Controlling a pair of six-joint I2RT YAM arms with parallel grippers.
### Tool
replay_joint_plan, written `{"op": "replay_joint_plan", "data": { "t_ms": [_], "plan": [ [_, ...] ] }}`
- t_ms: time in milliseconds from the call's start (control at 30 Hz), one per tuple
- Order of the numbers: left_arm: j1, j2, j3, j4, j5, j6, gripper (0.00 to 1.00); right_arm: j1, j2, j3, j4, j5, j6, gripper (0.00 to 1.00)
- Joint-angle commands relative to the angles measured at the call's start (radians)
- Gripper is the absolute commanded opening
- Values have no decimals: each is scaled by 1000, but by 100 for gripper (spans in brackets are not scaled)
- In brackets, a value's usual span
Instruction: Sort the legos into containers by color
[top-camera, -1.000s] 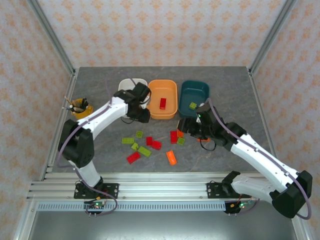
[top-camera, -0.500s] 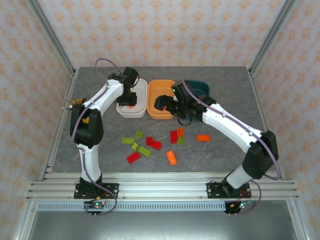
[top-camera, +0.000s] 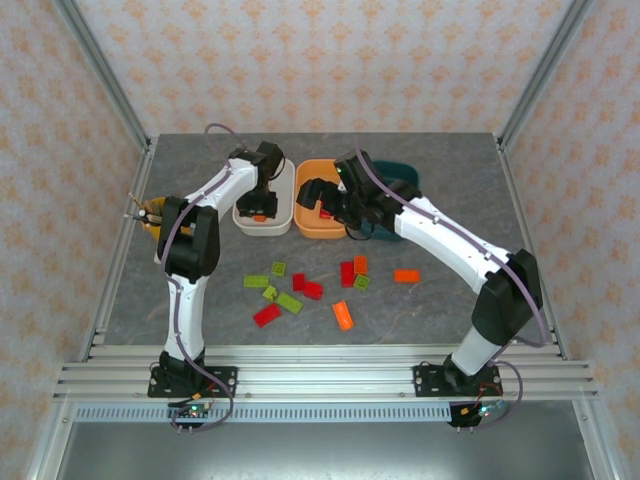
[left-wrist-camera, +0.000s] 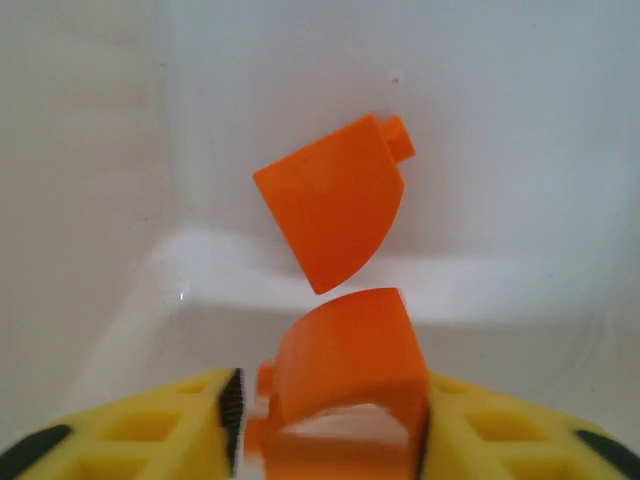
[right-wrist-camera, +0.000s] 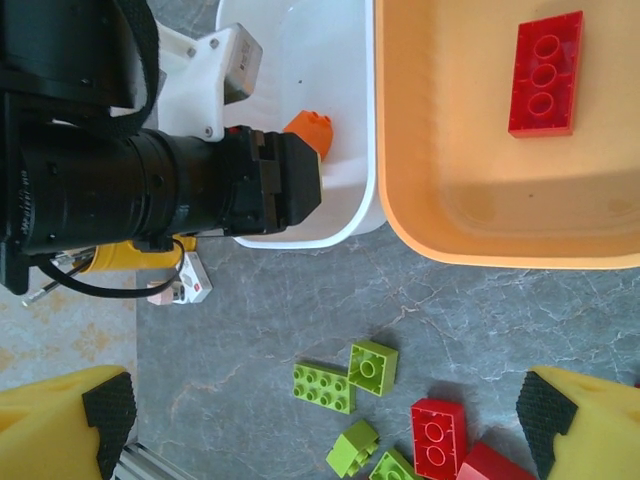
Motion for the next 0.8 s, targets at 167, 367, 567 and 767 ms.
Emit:
{"op": "replay_joint_plan", "data": {
  "t_ms": [167,367,567,767],
  "plan": [
    [10,-36,42,-52,-36,-17,68,3,-79,-59,-48,52,-33,99],
    [8,-186,37,-54,1,-64,75,3,-150,-103,-212,167,-65,88],
    [-17,-503,-215,69,168,-150,79,25,-223,-298,-354,159,-76,78],
    [-111,-824,-578,210,282,-255,81,101,-202,-434,-357,132,-143,83]
  ]
}}
